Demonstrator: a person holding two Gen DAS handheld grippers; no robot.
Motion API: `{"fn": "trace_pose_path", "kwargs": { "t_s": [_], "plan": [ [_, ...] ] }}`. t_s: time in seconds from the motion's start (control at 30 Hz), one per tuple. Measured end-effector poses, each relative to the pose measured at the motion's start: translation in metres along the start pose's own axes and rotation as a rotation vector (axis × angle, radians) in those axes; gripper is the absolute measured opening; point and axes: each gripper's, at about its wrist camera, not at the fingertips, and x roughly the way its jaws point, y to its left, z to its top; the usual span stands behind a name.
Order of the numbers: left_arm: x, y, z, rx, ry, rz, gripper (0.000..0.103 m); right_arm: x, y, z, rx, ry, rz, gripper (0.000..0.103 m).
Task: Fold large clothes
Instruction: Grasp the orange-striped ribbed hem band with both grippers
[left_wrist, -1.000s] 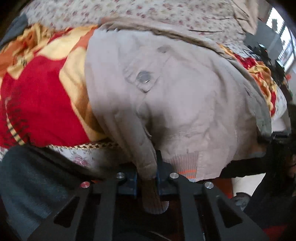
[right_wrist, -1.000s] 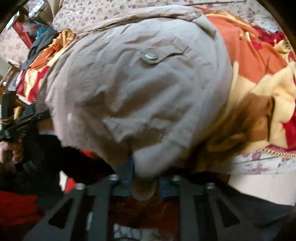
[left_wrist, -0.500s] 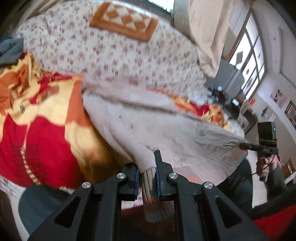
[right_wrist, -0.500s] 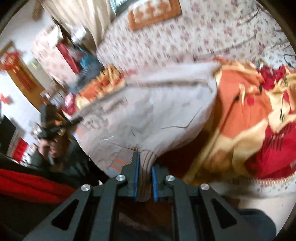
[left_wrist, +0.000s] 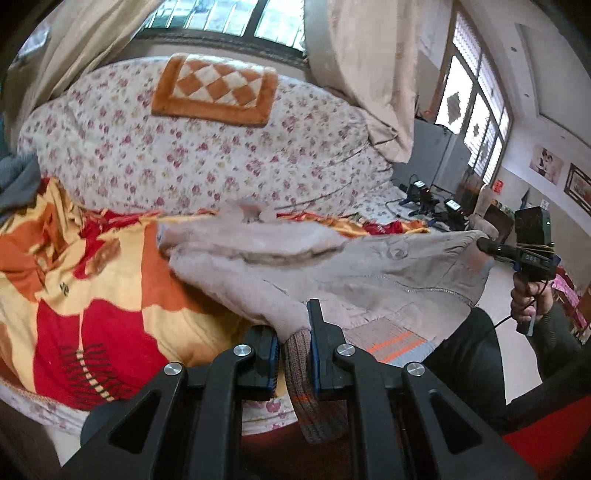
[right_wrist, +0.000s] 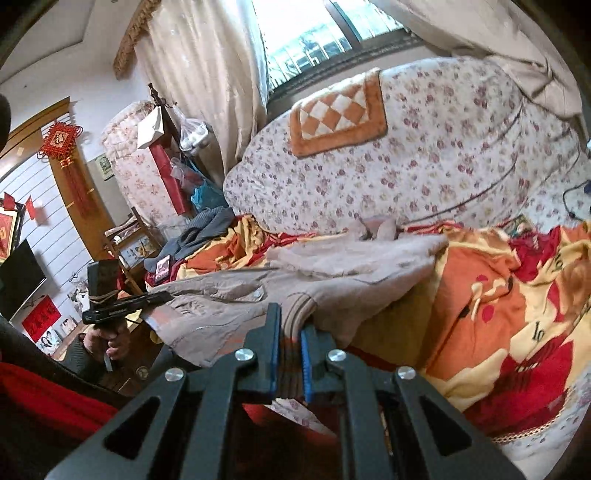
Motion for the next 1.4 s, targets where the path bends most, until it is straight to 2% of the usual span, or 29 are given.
{"fn": "trace_pose_path", "kwargs": {
  "t_s": [0.1, 0.27, 0.47, 0.63, 0.77, 0.87, 0.93, 0.97, 1.07, 1.13, 1.23, 1.27, 1.3, 1.33, 1.4],
  "plan": [
    [0.012, 0.009, 0.016, -0.012, -0.013, 0.054, 0.0, 0.008, -0.005, 0.012, -0.026, -0.018, -0.072, 0.009],
    [0.061, 0.04, 0.058, -0.08, -0.021, 0.203, 0.0, 0.057, -0.029, 0.048, -0.03, -0.032, -0.175, 0.009],
    [0.145, 0.087, 0.128, -0.147, 0.009, 0.32, 0.0, 0.146, -0.084, 0.105, 0.024, -0.056, -0.299, 0.009],
    [0.211, 0.124, 0.161, -0.169, 0.056, 0.398, 0.0, 0.216, -0.121, 0.136, 0.037, -0.058, -0.419, 0.009],
    [0.263, 0.152, 0.162, -0.204, 0.091, 0.472, 0.006, 0.273, -0.155, 0.136, 0.066, -0.038, -0.487, 0.009],
    [0.303, 0.176, 0.142, -0.237, 0.128, 0.528, 0.007, 0.317, -0.19, 0.119, 0.126, 0.027, -0.514, 0.009],
    [0.331, 0.189, 0.128, -0.236, 0.2, 0.555, 0.008, 0.342, -0.214, 0.101, 0.164, 0.081, -0.523, 0.01],
    [0.341, 0.196, 0.122, -0.239, 0.232, 0.559, 0.009, 0.349, -0.223, 0.095, 0.187, 0.096, -0.516, 0.011],
    [0.352, 0.207, 0.118, -0.237, 0.258, 0.527, 0.014, 0.365, -0.247, 0.087, 0.269, 0.152, -0.468, 0.015],
    [0.354, 0.214, 0.116, -0.253, 0.261, 0.509, 0.018, 0.361, -0.25, 0.09, 0.306, 0.133, -0.428, 0.019],
    [0.35, 0.219, 0.118, -0.283, 0.249, 0.483, 0.031, 0.344, -0.245, 0.098, 0.342, 0.07, -0.366, 0.037],
    [0.345, 0.218, 0.121, -0.282, 0.23, 0.482, 0.05, 0.337, -0.241, 0.1, 0.34, 0.043, -0.358, 0.043],
    [0.337, 0.215, 0.125, -0.268, 0.194, 0.496, 0.083, 0.33, -0.239, 0.102, 0.339, 0.024, -0.357, 0.044],
    [0.332, 0.213, 0.13, -0.26, 0.171, 0.511, 0.095, 0.323, -0.238, 0.103, 0.343, 0.008, -0.351, 0.044],
    [0.311, 0.212, 0.138, -0.264, 0.077, 0.562, 0.094, 0.314, -0.239, 0.103, 0.361, -0.017, -0.344, 0.044]
  ]
}}
